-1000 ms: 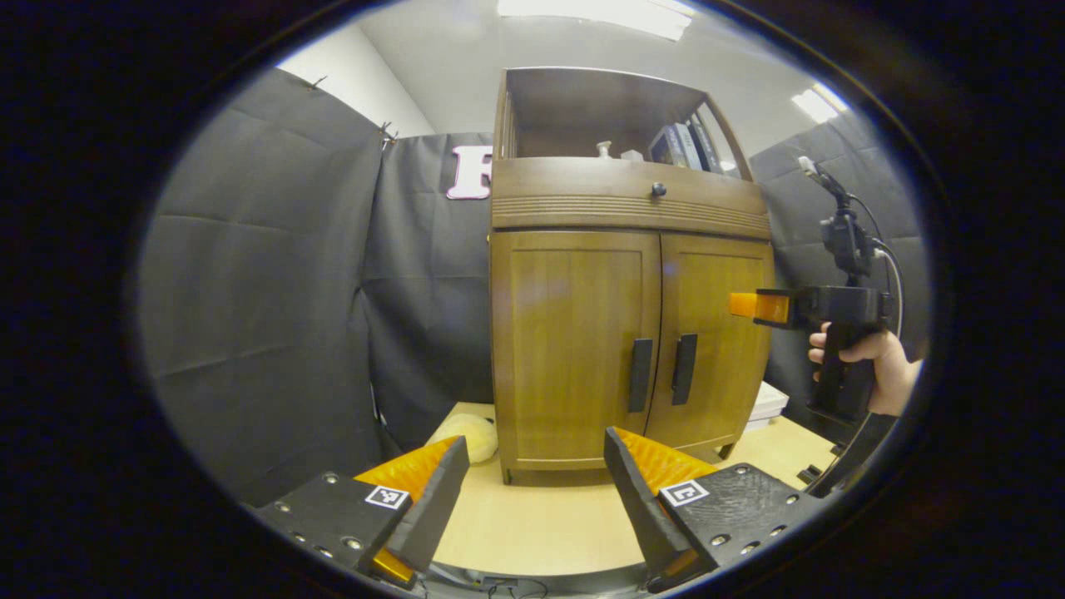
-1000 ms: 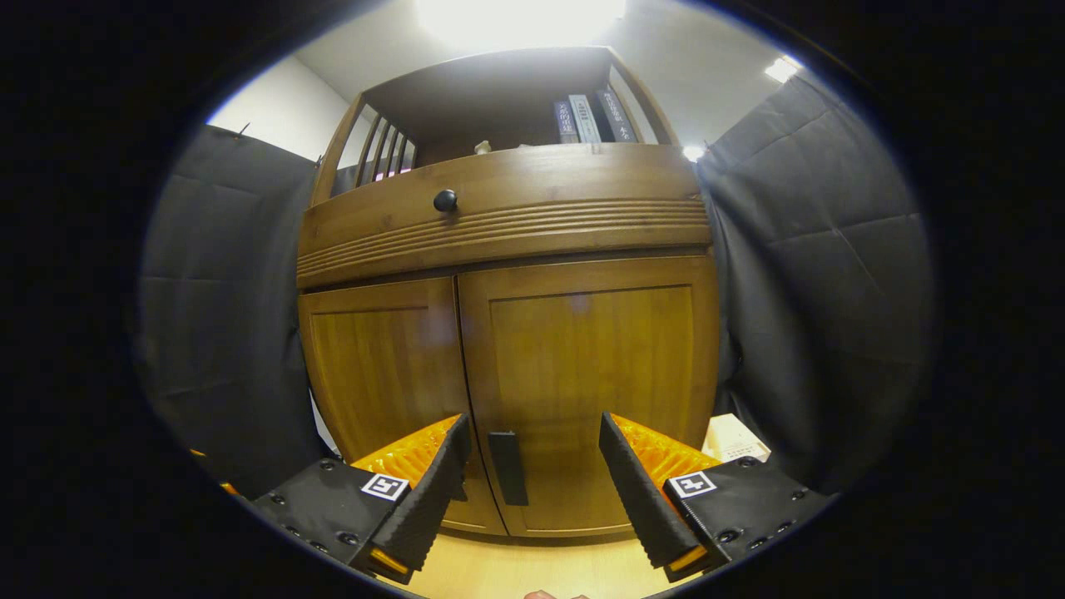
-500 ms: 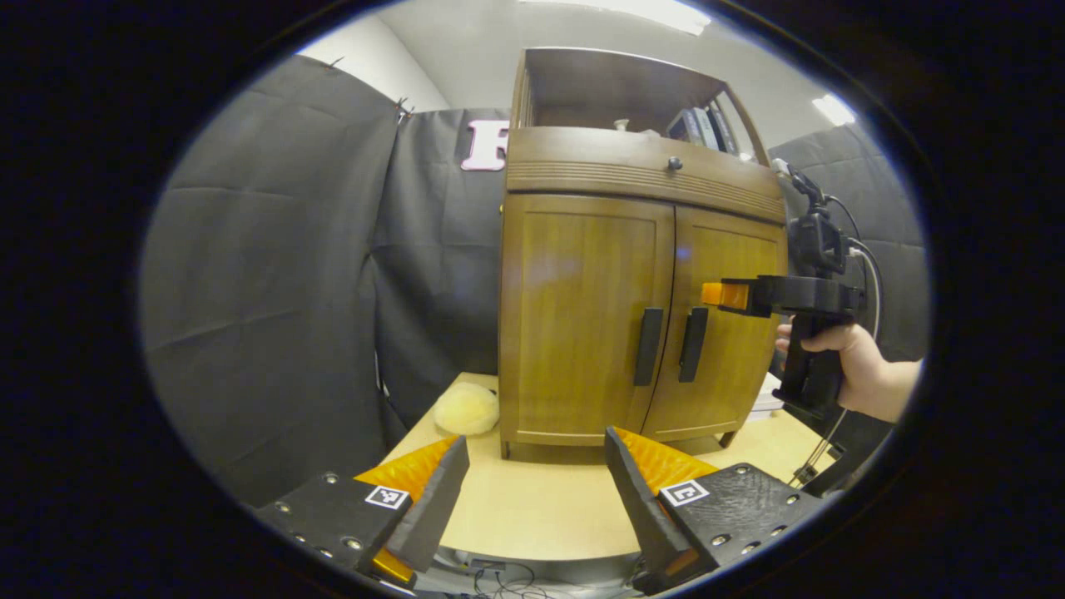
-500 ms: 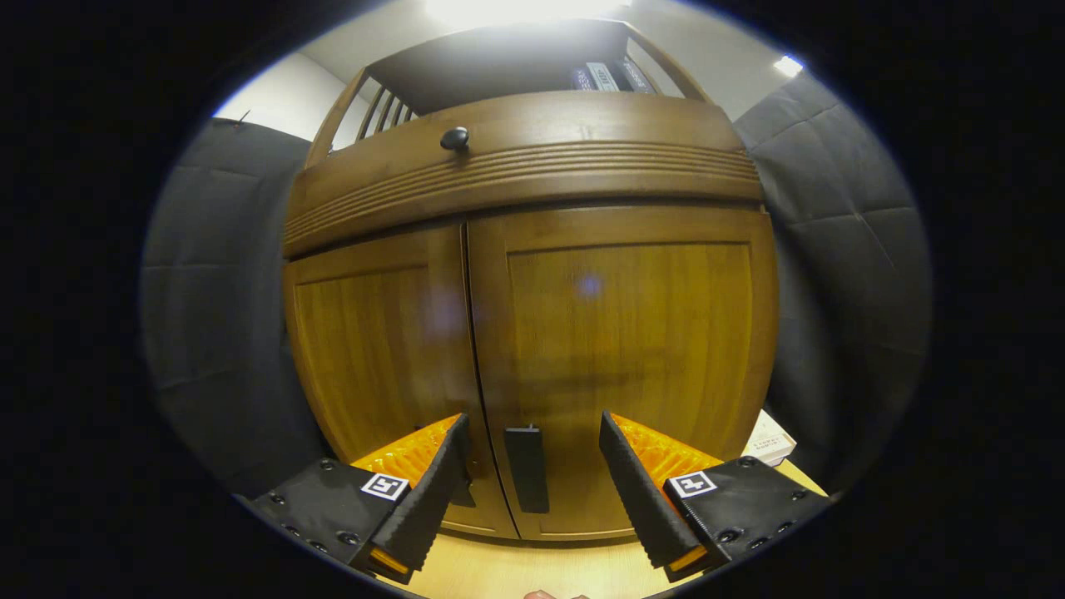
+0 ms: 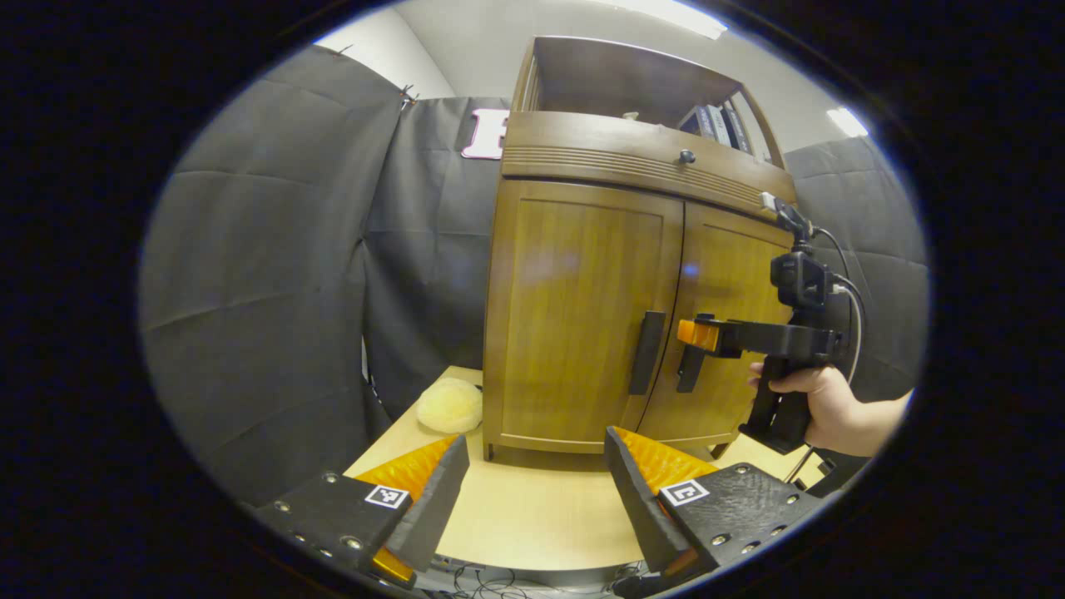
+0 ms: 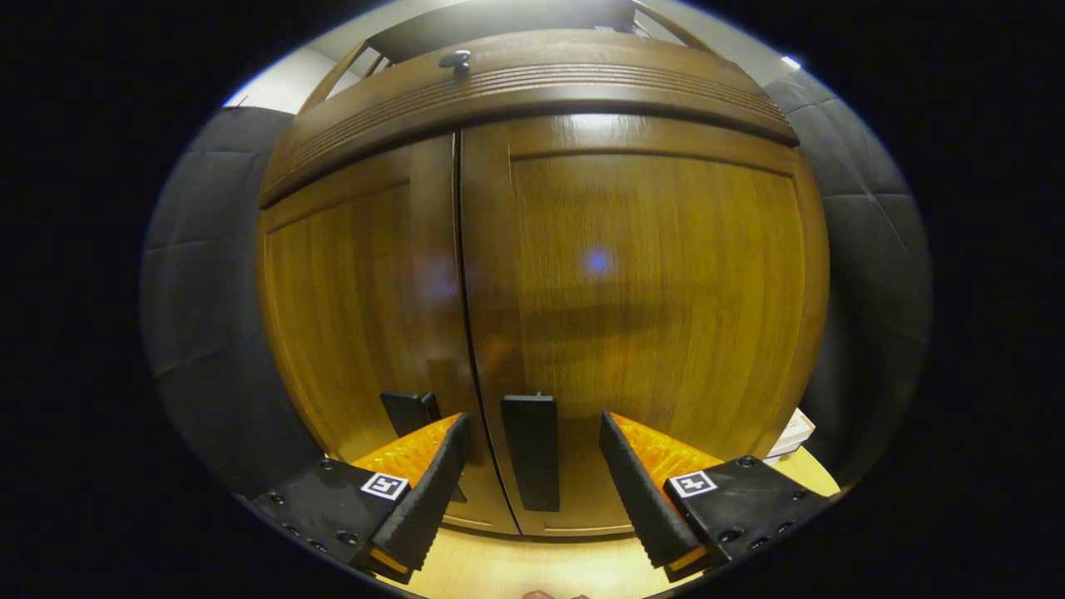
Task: Open the right door of the double-door shoe cabinet with the right hand, and open the left door with the left hand.
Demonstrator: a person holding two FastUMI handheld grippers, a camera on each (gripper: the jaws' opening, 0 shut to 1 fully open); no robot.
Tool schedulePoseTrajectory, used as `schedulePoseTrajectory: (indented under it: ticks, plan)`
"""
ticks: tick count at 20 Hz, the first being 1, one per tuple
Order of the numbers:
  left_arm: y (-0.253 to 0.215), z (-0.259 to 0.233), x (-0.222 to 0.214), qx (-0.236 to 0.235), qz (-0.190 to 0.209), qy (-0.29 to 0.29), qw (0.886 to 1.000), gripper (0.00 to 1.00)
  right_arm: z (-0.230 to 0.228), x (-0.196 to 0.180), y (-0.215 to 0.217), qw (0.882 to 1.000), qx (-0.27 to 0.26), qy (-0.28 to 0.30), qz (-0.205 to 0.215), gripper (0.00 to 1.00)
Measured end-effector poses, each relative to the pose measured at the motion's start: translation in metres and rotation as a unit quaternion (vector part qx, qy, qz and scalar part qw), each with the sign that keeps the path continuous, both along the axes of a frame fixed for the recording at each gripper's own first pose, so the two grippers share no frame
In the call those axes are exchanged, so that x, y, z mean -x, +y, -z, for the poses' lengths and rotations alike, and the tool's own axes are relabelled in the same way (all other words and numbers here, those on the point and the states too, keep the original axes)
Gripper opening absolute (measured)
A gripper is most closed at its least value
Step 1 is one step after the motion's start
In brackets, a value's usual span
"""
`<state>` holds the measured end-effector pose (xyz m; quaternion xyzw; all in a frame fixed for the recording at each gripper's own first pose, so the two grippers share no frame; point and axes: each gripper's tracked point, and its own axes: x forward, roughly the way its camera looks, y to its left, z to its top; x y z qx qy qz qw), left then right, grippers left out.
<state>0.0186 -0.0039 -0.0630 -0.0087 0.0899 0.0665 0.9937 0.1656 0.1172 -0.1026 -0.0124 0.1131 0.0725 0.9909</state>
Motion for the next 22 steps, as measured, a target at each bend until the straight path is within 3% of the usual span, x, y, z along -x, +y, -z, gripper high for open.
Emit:
schedulePoseTrajectory:
  ticks: [2, 3, 5, 8, 12, 18, 19, 21, 22]
  plan:
    - [0.001, 0.005, -0.005, -0.003, 0.001, 0.003, 1.0, 0.95, 0.009, -0.004, 0.001, 1.0, 0.003, 0.009, 0.002, 0.98]
    - [-0.001, 0.009, -0.006, -0.003, 0.003, 0.007, 1.0, 0.95, 0.011, -0.005, 0.0, 1.0, 0.005, 0.012, 0.001, 0.93]
    - [-0.003, 0.016, -0.009, -0.002, 0.008, 0.019, 1.0, 0.96, 0.014, -0.013, 0.001, 1.0, 0.005, 0.012, 0.004, 0.92]
    - [-0.003, 0.023, -0.011, 0.004, 0.013, 0.031, 0.999, 0.95, 0.017, -0.02, -0.001, 1.0, 0.007, 0.01, 0.016, 0.74]
    - [-0.004, 0.031, -0.007, 0.044, 0.023, 0.036, 0.998, 0.93, 0.022, -0.02, 0.003, 0.999, 0.011, 0.019, 0.025, 0.4]
    - [-0.001, 0.02, -0.004, 0.044, 0.022, 0.014, 0.999, 0.96, 0.024, -0.02, 0.003, 1.0, 0.024, 0.02, 0.003, 0.24]
    - [0.001, 0.018, -0.002, 0.04, 0.023, 0.012, 0.999, 0.96, 0.024, -0.019, 0.006, 1.0, 0.02, 0.016, -0.004, 0.15]
    - [0.001, 0.017, -0.002, 0.031, 0.028, 0.01, 0.999, 0.95, 0.024, -0.02, 0.004, 0.999, 0.028, 0.023, -0.016, 0.09]
    - [0.002, 0.015, -0.001, 0.026, 0.029, 0.01, 0.999, 0.95, 0.024, -0.019, 0.005, 0.999, 0.029, 0.023, -0.016, 0.12]
